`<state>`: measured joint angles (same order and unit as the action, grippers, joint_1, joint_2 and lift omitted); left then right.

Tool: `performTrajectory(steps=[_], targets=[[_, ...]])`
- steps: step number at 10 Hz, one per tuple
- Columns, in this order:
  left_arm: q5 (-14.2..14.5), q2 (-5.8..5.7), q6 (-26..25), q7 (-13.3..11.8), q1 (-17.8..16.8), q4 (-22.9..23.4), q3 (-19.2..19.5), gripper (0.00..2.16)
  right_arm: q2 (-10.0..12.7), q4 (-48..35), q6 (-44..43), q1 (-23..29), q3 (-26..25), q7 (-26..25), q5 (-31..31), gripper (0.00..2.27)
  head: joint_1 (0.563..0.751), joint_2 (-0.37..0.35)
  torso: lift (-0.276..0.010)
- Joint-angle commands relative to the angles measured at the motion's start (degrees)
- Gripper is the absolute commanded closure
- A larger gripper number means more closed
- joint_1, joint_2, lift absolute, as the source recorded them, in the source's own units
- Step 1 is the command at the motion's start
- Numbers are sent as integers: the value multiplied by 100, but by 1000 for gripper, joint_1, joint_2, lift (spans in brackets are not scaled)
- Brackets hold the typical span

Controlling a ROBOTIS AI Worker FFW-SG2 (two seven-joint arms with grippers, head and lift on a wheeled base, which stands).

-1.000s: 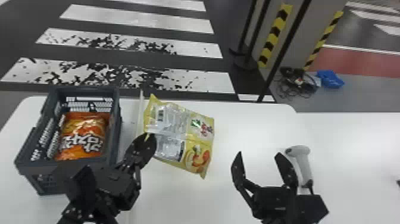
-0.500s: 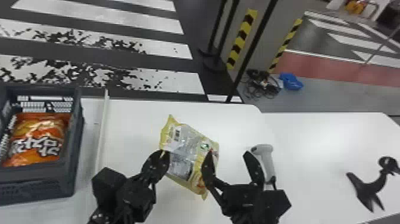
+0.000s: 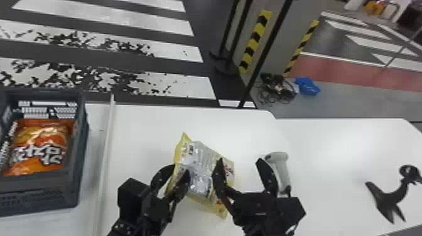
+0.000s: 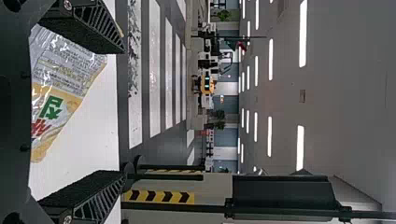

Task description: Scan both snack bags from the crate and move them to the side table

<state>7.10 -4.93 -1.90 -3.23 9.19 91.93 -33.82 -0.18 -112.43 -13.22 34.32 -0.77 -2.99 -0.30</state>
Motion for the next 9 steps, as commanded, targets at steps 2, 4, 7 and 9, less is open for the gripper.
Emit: performTrajectory(steps=[2, 4, 7, 9], targets=[[2, -52, 1, 86, 13, 71, 113, 29, -9, 2, 123, -49, 16, 0, 4, 66, 695, -350, -99], [-15, -105, -87, 95, 127, 440, 192, 29, -9, 2, 176, -84, 16, 0, 4, 66, 695, -350, -99], [-455, -421, -193, 235, 751, 1934, 693, 33, -9, 54, 281, -198, 77, 9, 21, 66, 695, -350, -99], [-516, -667, -193, 358, 1208, 2585, 1352, 33, -9, 151, 334, -295, 183, 9, 57, 66, 695, -307, -99]])
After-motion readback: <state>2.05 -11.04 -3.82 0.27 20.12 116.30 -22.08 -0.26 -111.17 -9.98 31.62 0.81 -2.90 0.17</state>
